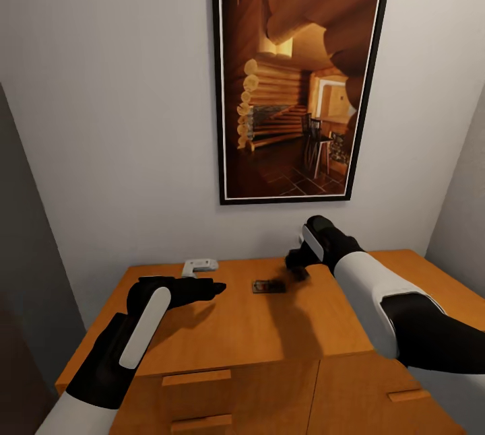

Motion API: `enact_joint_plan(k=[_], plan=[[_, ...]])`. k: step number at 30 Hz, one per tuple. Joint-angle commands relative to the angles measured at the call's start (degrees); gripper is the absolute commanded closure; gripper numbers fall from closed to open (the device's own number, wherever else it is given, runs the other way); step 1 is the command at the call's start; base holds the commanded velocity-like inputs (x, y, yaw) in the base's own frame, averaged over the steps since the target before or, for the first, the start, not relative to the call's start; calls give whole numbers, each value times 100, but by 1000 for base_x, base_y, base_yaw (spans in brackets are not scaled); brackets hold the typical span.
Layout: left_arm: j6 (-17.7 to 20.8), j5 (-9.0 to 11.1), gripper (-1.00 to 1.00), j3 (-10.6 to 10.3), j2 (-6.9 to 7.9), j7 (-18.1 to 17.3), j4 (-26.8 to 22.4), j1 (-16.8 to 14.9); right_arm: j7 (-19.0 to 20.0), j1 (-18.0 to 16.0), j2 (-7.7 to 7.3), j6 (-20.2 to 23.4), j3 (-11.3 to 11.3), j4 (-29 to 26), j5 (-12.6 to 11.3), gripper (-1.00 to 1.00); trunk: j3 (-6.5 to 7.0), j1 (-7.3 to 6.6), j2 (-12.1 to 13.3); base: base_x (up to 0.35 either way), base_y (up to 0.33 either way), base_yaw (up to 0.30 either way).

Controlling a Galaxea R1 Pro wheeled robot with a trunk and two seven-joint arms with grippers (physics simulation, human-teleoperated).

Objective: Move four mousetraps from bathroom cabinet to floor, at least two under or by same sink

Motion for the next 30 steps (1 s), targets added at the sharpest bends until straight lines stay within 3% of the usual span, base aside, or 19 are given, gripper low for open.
enact_joint_plan(k=[1, 8, 11, 17, 30], plan=[[13, 60, -100, 0, -2, 63, -5, -5, -54, -3, -122, 22, 27, -25, -82, 100, -7, 0, -4, 0, 0, 0], [4, 60, -100, 11, -10, 73, -9, -5, -63, -6, -581, 22, 34, -270, -78, 100, -7, 0, -4, 0, 0, 0], [2, 60, -100, 12, -17, 78, -9, -5, -62, -7, -670, 22, 41, -520, -78, 100, -7, 0, -4, 0, 0, 0], [0, 60, -100, 13, -24, 81, -10, -5, -85, -5, -729, 22, 50, -947, -78, 100, -7, 0, -4, 0, 0, 0], [0, 60, -100, 14, -25, 81, -10, -5, -97, -7, -744, 22, 53, -1042, -80, 100, -7, 0, -4, 0, 0, 0]])
